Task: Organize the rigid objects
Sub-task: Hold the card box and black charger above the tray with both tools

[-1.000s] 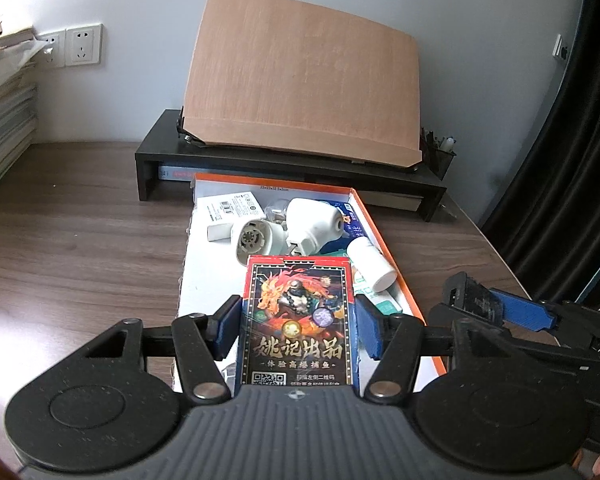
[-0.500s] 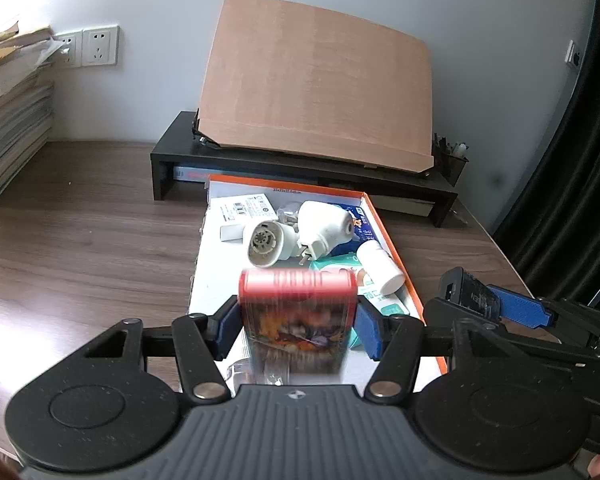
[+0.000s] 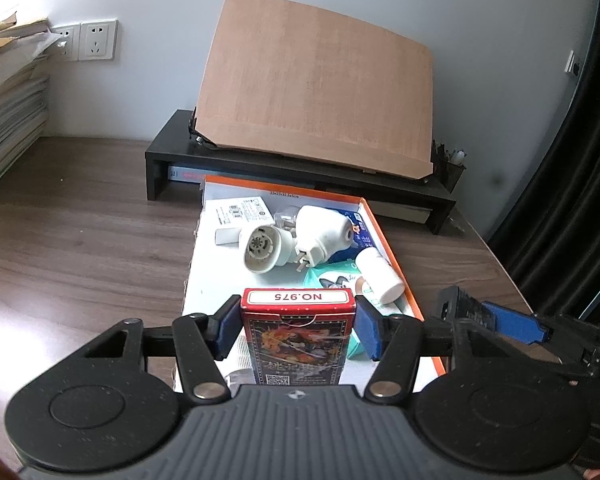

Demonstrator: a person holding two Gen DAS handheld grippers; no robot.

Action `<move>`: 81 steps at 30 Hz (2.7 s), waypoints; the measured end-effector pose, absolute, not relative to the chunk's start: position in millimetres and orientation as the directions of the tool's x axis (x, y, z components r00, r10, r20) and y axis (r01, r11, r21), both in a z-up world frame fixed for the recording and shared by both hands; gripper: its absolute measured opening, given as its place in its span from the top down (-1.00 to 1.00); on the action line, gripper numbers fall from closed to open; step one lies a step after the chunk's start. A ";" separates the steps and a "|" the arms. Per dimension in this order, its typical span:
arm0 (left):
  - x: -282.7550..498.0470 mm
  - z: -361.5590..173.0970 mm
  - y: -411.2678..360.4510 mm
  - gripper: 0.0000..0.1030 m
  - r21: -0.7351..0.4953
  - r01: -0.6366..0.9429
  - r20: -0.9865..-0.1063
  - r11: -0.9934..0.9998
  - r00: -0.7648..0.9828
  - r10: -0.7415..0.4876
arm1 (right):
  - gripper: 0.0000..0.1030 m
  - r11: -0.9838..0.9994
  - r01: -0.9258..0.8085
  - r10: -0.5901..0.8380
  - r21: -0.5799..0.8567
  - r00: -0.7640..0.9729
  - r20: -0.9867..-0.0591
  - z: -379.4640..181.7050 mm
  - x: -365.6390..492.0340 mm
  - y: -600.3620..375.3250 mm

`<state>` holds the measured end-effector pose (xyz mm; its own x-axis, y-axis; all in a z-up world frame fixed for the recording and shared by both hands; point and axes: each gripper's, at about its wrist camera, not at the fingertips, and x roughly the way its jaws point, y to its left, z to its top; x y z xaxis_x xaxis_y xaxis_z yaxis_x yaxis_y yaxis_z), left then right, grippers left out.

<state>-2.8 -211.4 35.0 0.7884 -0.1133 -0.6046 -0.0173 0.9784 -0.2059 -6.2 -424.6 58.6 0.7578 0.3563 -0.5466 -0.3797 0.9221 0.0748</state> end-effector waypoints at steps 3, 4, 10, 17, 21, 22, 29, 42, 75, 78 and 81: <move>0.7 36.3 -210.0 -0.15 -0.205 -0.017 -0.602 0.979 0.790 -0.112 | -0.32 0.923 -0.378 0.354 0.074 0.757 -0.548 57.8 -4.0 -423.5; 2.2 36.7 -210.0 -0.15 -0.202 -0.016 -0.602 0.979 0.790 -0.112 | -0.32 0.923 -0.378 0.354 0.073 0.758 -0.548 57.7 -4.1 -423.5; 11.3 39.1 -211.1 -0.15 -0.192 -0.003 -0.597 0.981 0.794 -0.115 | -0.32 0.922 -0.381 0.355 0.071 0.756 -0.550 55.1 0.7 -420.2; 22.0 40.6 -214.7 -0.15 -0.184 0.013 -0.592 0.983 0.797 -0.121 | -0.32 0.922 -0.380 0.354 0.072 0.753 -0.555 52.9 6.3 -418.1; 27.2 42.7 -215.9 -0.15 -0.181 0.020 -0.588 0.983 0.799 -0.124 | -0.32 0.922 -0.379 0.353 0.073 0.751 -0.558 52.0 8.7 -417.7; 28.2 43.0 -215.9 -0.15 -0.181 0.021 -0.587 0.983 0.800 -0.125 | -0.32 0.923 -0.379 0.352 0.073 0.750 -0.559 51.6 9.0 -417.4; 32.5 44.0 -217.4 -0.15 -0.184 0.028 -0.585 0.982 0.800 -0.133 | -0.32 0.923 -0.379 0.350 0.071 0.746 -0.567 49.7 10.0 -416.0; 33.9 44.1 -217.3 -0.15 -0.184 0.039 -0.589 0.982 0.796 -0.142 | -0.33 0.922 -0.381 0.349 0.070 0.741 -0.573 47.3 10.0 -411.1; 43.3 39.3 -216.9 -0.15 -0.177 0.053 -0.605 0.983 0.782 -0.151 | -0.33 0.920 -0.384 0.351 0.075 0.725 -0.593 42.3 19.7 -408.8; 46.5 38.0 -217.5 -0.15 -0.174 0.057 -0.605 0.983 0.781 -0.152 | -0.33 0.919 -0.387 0.352 0.076 0.720 -0.598 40.0 21.8 -408.5; 48.5 38.0 -217.5 -0.15 -0.174 0.061 -0.606 0.983 0.780 -0.156 | -0.33 0.919 -0.388 0.354 0.078 0.717 -0.601 38.6 24.0 -408.5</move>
